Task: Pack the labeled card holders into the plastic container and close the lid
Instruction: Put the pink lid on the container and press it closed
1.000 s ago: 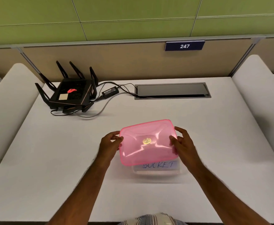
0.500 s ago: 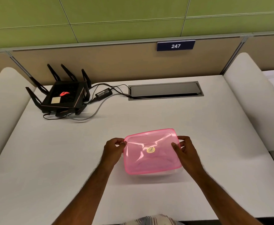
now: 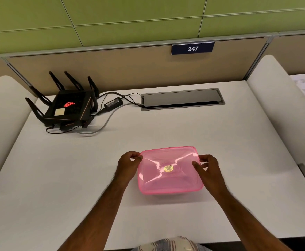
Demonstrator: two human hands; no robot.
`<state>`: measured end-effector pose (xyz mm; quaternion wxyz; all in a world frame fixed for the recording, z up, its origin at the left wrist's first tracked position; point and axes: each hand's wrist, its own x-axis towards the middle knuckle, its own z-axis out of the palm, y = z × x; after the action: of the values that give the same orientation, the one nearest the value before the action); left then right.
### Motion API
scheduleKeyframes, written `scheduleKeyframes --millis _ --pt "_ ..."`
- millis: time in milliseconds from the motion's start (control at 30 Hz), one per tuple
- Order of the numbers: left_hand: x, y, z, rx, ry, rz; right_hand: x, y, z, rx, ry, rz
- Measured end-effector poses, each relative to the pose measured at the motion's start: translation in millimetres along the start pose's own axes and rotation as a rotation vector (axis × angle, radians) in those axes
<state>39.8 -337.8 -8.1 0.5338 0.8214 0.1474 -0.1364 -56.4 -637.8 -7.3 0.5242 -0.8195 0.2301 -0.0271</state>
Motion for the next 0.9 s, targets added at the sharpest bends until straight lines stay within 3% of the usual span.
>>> scheduleKeyframes --millis 600,900 --pt "5.8 -3.3 2.6 0.004 -0.043 0.020 5.3 6.0 -1.2 0.060 -0.067 0.065" --pt "5.1 1.1 1.9 0.033 -0.062 0.034 23.4 -11.4 3.1 -0.255 -0.223 -0.132"
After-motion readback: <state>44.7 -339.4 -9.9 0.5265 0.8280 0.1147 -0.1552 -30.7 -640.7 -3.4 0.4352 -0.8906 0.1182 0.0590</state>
